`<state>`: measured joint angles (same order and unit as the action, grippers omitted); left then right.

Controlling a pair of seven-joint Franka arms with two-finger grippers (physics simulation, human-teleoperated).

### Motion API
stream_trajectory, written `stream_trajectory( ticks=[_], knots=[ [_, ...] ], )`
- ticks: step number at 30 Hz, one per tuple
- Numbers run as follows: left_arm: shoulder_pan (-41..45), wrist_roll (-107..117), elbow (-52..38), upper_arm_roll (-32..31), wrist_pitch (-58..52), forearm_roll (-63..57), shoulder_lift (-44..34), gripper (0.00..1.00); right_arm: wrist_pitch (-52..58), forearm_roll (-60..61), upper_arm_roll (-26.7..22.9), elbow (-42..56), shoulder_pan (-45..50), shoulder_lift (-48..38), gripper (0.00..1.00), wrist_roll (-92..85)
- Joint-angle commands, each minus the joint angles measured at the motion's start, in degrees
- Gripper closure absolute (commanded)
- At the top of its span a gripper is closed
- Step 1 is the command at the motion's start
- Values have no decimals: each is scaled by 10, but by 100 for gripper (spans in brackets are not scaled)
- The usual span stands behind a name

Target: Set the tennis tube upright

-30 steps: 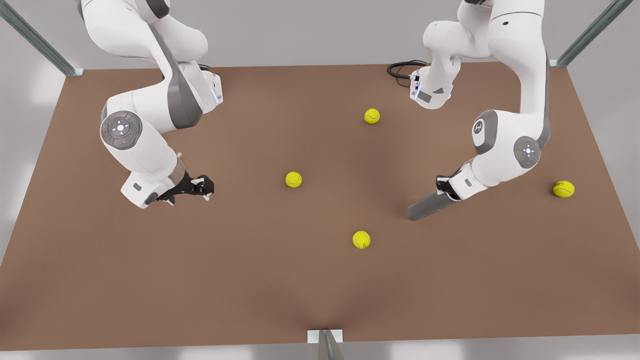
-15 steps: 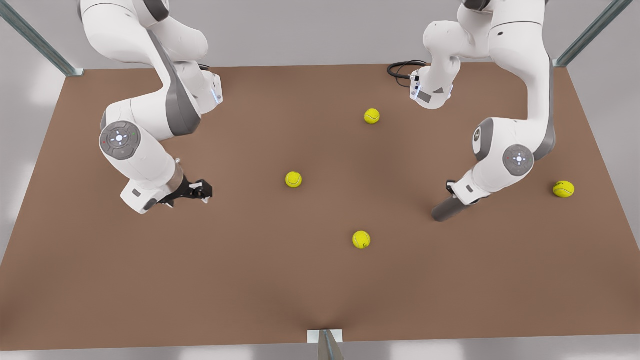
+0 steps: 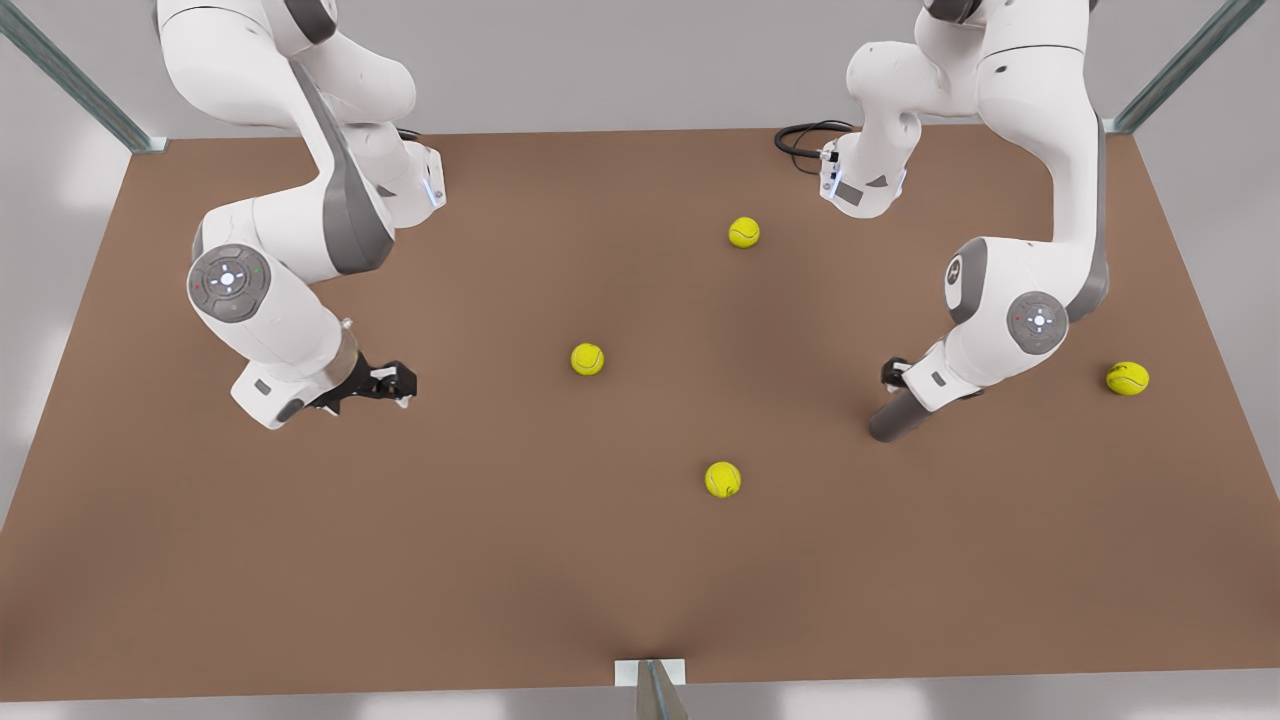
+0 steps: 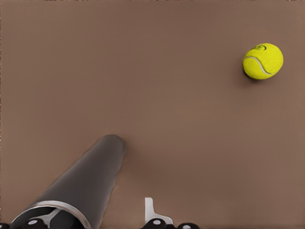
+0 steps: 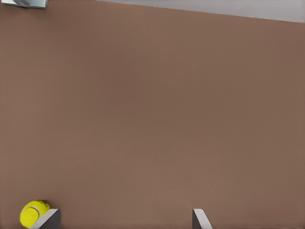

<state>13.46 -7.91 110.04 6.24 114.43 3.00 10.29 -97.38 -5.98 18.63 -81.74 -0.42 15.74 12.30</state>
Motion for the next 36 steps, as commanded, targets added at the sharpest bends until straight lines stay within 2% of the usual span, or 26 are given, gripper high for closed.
stream_trajectory(
  ticks=[1,13,19,24,36],
  knots=[
    [1,0,0,3,0,-2,0,0,0,0,0,0,-1,0,0,0],
    [1,4,-18,4,-13,-2,-10,0,5,0,0,-1,5,0,0,0],
    [0,21,-150,4,-133,-26,-9,0,13,0,0,0,-2,-1,0,5],
    [-15,21,-218,3,-195,-29,-11,0,13,0,0,0,-12,0,0,5],
    [-15,21,-232,2,-214,-47,-12,0,19,1,1,1,-20,0,0,-3]
  ],
)
